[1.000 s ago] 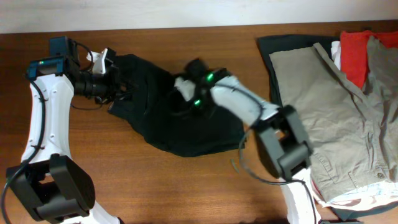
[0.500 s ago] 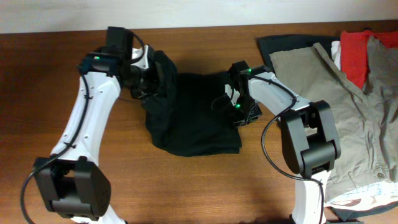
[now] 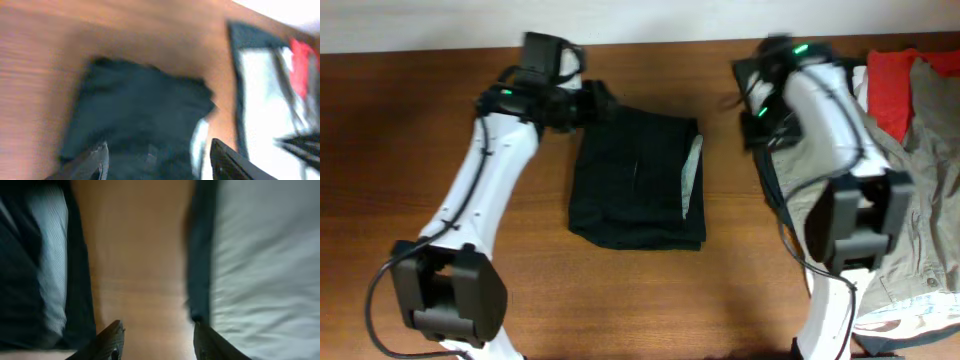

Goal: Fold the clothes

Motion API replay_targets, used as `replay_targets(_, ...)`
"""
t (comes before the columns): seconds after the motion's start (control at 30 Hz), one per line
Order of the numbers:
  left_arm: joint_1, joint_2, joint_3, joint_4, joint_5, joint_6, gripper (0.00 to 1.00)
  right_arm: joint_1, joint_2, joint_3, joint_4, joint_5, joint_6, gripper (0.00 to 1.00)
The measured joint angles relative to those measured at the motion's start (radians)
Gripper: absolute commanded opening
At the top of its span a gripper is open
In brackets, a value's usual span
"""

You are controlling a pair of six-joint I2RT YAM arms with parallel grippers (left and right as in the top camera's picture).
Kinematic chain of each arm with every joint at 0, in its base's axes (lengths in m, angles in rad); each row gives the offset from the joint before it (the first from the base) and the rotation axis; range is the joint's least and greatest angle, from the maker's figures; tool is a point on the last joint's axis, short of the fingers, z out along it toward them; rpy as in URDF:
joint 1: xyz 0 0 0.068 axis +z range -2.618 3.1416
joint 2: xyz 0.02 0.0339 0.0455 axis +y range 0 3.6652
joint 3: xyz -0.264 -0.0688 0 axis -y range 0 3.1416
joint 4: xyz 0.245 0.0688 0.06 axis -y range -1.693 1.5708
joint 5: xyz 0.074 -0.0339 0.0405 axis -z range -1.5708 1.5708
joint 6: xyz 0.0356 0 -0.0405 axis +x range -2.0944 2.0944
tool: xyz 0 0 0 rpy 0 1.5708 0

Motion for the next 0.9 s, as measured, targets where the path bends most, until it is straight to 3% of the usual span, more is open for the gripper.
replay_targets(0.1,0.043,0.05,0.004,0.019,-0.077,0.038,0.73,0.009,-0.014,0.106,-0.02,-0.262,-0.087,0.61)
replay_targets(0.23,0.043,0.162,0.004,0.003,-0.083,0.057,0.73,0.169,0.006,-0.044,0.087,-0.332,-0.107,0.61)
replay_targets(0.33,0.043,0.163,0.005,-0.038,-0.083,0.057,0.73,0.213,0.039,-0.274,0.173,-0.386,-0.104,0.38)
replay_targets(0.47,0.043,0.163,0.005,-0.044,-0.083,0.057,0.73,0.294,0.042,-0.367,0.08,-0.536,-0.176,0.36)
replay_targets(0.5,0.043,0.163,0.005,-0.045,-0.083,0.057,0.73,0.312,0.042,-0.367,0.078,-0.554,-0.196,0.04)
replay_targets(0.57,0.043,0.163,0.005,-0.055,-0.083,0.057,0.73,0.324,0.042,-0.367,0.081,-0.565,-0.21,0.04)
replay_targets(0.63,0.043,0.163,0.005,-0.068,-0.083,0.057,0.73,0.323,0.042,-0.368,-0.053,-0.562,-0.209,0.04)
replay_targets(0.7,0.043,0.163,0.005,-0.073,-0.083,0.057,0.73,0.32,0.045,-0.367,-0.22,-0.401,-0.161,0.04)
replay_targets(0.77,0.043,0.163,0.005,-0.074,-0.083,0.057,0.74,0.319,0.044,-0.408,-0.157,-0.156,0.0,0.04)
replay_targets(0.9,0.043,0.164,0.005,-0.063,-0.083,0.072,0.81,0.281,0.039,-0.606,0.027,0.019,0.197,0.19)
